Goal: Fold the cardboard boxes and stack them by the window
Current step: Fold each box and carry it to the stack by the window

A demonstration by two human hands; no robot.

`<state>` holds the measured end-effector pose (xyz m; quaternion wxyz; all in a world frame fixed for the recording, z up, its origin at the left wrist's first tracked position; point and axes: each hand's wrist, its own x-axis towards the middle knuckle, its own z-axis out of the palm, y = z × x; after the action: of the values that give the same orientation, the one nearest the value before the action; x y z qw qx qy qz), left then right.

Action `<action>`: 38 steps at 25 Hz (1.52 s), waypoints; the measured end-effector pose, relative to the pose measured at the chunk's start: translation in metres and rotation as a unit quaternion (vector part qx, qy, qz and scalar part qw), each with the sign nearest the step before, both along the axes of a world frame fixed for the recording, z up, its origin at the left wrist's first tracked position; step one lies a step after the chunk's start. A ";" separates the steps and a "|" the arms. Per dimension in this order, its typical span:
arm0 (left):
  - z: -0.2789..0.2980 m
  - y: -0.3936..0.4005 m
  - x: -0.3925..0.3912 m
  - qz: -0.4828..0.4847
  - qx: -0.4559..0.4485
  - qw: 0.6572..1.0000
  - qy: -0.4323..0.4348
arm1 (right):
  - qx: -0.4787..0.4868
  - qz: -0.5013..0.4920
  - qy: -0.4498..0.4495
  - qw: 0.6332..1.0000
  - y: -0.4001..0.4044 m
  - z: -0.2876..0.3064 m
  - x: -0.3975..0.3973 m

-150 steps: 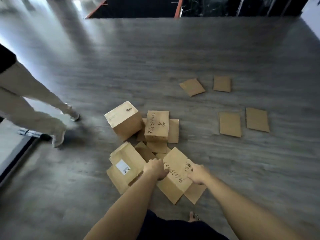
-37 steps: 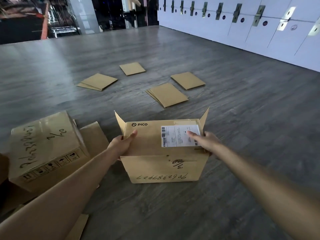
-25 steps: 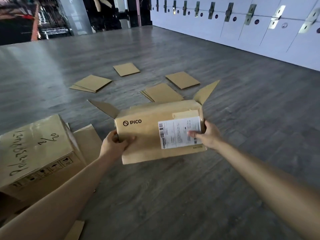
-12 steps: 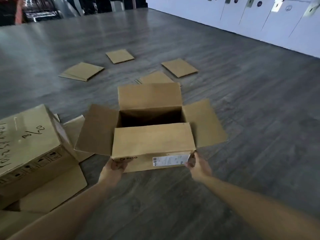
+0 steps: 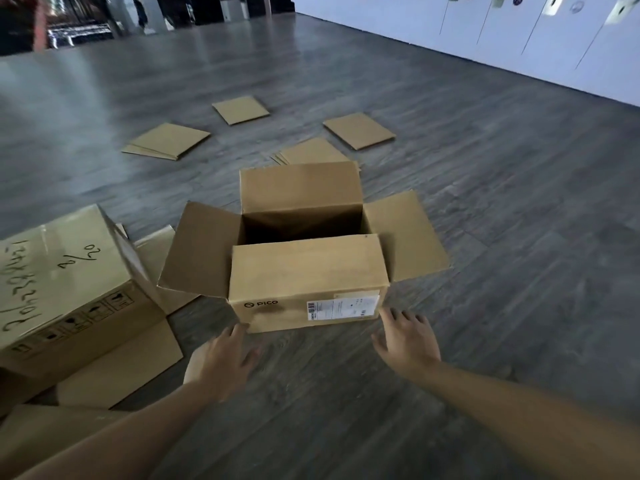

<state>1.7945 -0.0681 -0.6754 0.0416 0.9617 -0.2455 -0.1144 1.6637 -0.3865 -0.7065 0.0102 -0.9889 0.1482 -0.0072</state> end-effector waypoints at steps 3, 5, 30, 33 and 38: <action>0.021 -0.007 0.010 -0.107 -0.113 0.977 -0.147 | -0.044 0.112 -0.125 0.985 -0.003 0.020 0.012; 0.033 -0.016 0.028 -0.116 -0.149 0.953 -0.239 | -0.062 0.129 -0.200 0.969 -0.007 0.042 0.035; 0.122 -0.041 0.077 0.107 -0.164 0.980 -0.038 | 0.224 -0.092 -0.168 0.956 -0.026 0.145 0.084; 0.122 -0.049 0.072 0.000 0.023 0.990 0.140 | 0.295 -0.050 -0.023 0.954 -0.023 0.155 0.081; 0.075 -0.065 0.042 -0.085 0.075 0.987 0.118 | 0.116 0.063 0.136 0.982 0.010 0.099 0.065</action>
<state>1.8362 -0.1336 -0.6008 -0.0121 0.9177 -0.3102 -0.2481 1.7284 -0.3767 -0.6076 0.1052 -0.9801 0.0853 0.1450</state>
